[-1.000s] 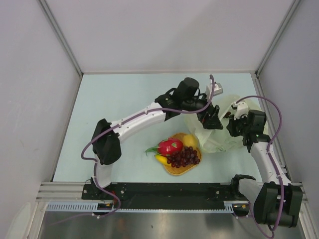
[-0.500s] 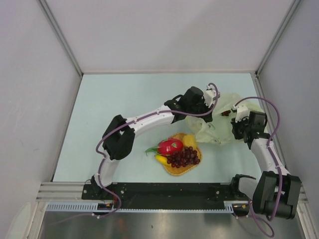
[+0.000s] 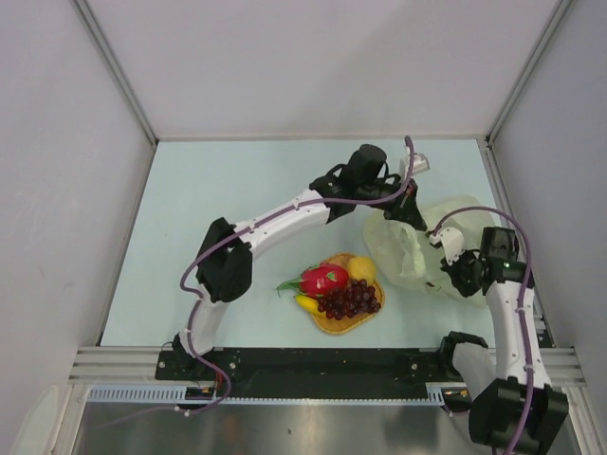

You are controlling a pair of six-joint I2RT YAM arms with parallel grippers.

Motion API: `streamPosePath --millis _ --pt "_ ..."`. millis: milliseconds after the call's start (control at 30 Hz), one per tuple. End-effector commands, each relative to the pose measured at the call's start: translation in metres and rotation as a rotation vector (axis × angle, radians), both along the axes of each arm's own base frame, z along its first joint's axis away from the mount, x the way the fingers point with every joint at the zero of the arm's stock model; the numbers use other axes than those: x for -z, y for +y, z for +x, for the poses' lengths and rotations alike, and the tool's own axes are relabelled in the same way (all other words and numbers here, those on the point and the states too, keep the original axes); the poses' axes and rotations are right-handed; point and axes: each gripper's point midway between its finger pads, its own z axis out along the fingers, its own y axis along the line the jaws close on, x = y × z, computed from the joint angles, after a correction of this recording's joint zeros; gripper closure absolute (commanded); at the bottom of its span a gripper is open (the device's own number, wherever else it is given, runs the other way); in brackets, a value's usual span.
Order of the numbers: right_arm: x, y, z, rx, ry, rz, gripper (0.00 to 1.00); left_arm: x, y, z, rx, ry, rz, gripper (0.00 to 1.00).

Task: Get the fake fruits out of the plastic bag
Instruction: Adjust the plastic bag at the center of the board.

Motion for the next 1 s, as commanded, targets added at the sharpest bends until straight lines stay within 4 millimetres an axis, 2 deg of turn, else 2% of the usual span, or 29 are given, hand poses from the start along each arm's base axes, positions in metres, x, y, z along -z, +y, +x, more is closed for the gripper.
streamPosePath --millis 0,33,67,100,200,233,333,400,433,567,600,833,967 --pt "-0.052 0.013 -0.008 -0.125 -0.069 0.014 0.99 -0.072 0.006 -0.031 0.158 0.004 -0.141 1.0" --pt "-0.054 0.015 -0.001 -0.111 -0.089 0.033 0.99 -0.065 0.003 -0.029 0.153 0.019 -0.137 1.0" --pt "-0.055 0.016 0.007 -0.094 -0.102 0.057 0.99 -0.049 0.0 -0.024 0.141 0.051 -0.114 1.0" --pt "-0.054 0.018 0.022 -0.072 -0.118 0.092 0.99 -0.042 -0.002 -0.021 0.123 0.077 -0.101 1.0" --pt "-0.043 0.021 0.045 -0.008 -0.088 0.166 0.97 -0.012 -0.006 -0.012 0.089 0.085 -0.072 1.0" --pt "-0.039 0.022 0.05 0.013 -0.084 0.184 0.96 0.004 -0.005 -0.012 0.08 0.096 -0.047 1.0" --pt "-0.031 0.022 0.071 0.018 -0.107 0.202 0.94 0.031 -0.004 -0.007 0.058 0.101 -0.004 1.0" --pt "-0.028 0.019 0.084 0.04 -0.127 0.198 0.88 0.034 -0.004 -0.004 0.04 0.069 -0.011 1.0" --pt "-0.022 0.019 0.088 0.051 -0.116 0.198 0.79 0.043 -0.002 -0.002 0.023 0.065 0.002 1.0" --pt "-0.008 0.014 0.103 0.149 -0.121 0.193 0.66 0.057 0.0 -0.003 0.024 0.089 0.032 1.0" --pt "-0.011 0.012 0.114 0.16 -0.16 0.191 0.63 0.06 0.0 -0.005 0.026 0.096 0.033 1.0" --pt "0.004 -0.005 0.141 0.278 -0.208 0.114 0.58 0.073 -0.001 -0.015 0.069 0.171 0.016 1.0" --pt "0.013 -0.026 0.162 0.339 -0.258 0.033 0.55 0.075 -0.003 -0.025 0.103 0.242 -0.003 1.0"
